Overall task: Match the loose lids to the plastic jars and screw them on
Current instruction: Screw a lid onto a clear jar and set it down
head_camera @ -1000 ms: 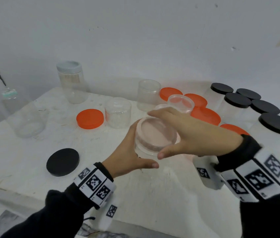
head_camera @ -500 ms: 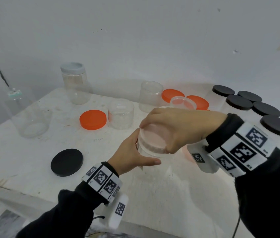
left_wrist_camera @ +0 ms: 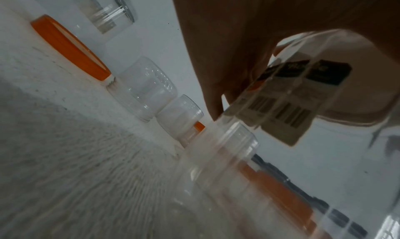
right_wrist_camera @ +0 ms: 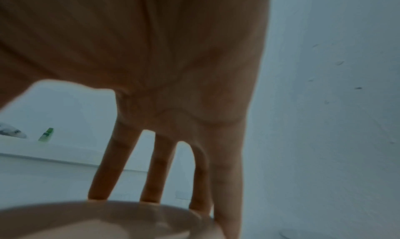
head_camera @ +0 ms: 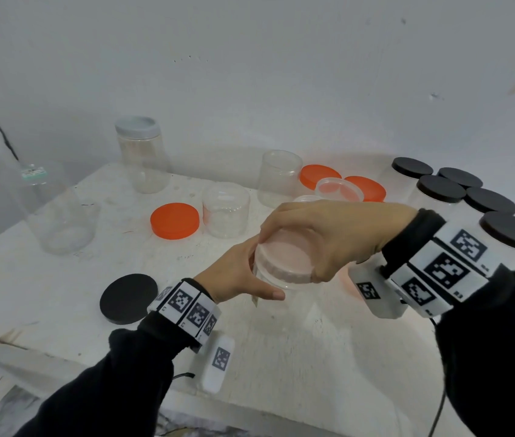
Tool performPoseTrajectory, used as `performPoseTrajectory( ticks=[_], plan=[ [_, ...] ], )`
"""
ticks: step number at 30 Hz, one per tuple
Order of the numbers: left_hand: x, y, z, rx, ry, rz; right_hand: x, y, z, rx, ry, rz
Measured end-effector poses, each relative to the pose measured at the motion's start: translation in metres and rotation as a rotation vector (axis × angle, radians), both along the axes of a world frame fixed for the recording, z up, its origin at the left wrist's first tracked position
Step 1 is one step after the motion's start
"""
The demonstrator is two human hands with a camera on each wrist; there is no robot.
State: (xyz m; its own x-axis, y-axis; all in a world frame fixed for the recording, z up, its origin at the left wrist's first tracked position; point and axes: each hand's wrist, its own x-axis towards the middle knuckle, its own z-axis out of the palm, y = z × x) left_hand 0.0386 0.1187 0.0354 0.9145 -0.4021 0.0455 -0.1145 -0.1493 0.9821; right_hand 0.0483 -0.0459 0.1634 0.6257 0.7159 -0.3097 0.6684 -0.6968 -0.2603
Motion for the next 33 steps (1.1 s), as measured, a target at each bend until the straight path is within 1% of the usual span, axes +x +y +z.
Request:
performPoseTrajectory(
  ticks=[9,10,12,14,16,18,21,22,23,24,26,27,29,33],
  plan=[
    [-0.007,-0.003,0.004,-0.046,-0.015,-0.029,-0.009,0.006,-0.014,-0.146,-0.288,-0.205],
    [-0.007,-0.003,0.004,-0.048,-0.014,-0.03,-0.009,0.005,-0.014,-0.161,-0.291,-0.217],
    [-0.008,-0.003,0.003,-0.048,-0.018,-0.027,-0.008,-0.001,-0.012,-0.157,-0.219,-0.202],
    [-0.008,-0.003,0.003,-0.046,-0.026,-0.024,-0.009,-0.005,-0.005,-0.116,-0.109,-0.13],
    [-0.009,-0.003,0.002,-0.048,-0.023,-0.02,-0.011,-0.006,-0.003,-0.078,-0.054,-0.084],
    [-0.009,-0.003,0.003,-0.05,-0.019,-0.022,-0.013,-0.002,-0.007,-0.063,-0.112,-0.128],
    [-0.009,-0.004,0.001,-0.049,-0.03,-0.017,-0.019,0.009,-0.014,-0.172,-0.35,-0.231],
    [-0.009,-0.004,0.002,-0.049,-0.033,-0.02,-0.019,0.009,-0.016,-0.193,-0.379,-0.242],
    [-0.009,-0.004,0.002,-0.046,-0.034,-0.021,-0.019,0.008,-0.017,-0.184,-0.353,-0.237],
    [-0.009,-0.004,0.002,-0.042,-0.035,-0.021,-0.018,0.004,-0.015,-0.155,-0.282,-0.217],
    [-0.008,-0.003,0.001,-0.038,-0.036,-0.015,-0.016,-0.002,-0.01,-0.106,-0.133,-0.123],
    [-0.008,-0.003,0.001,-0.04,-0.035,-0.012,-0.015,-0.003,-0.009,-0.095,-0.096,-0.082],
    [-0.009,-0.003,0.0,-0.037,-0.033,-0.005,-0.014,-0.002,-0.011,-0.072,-0.112,-0.076],
    [-0.011,-0.004,-0.001,-0.036,-0.036,0.003,-0.015,0.005,-0.018,-0.101,-0.307,-0.166]
  ],
)
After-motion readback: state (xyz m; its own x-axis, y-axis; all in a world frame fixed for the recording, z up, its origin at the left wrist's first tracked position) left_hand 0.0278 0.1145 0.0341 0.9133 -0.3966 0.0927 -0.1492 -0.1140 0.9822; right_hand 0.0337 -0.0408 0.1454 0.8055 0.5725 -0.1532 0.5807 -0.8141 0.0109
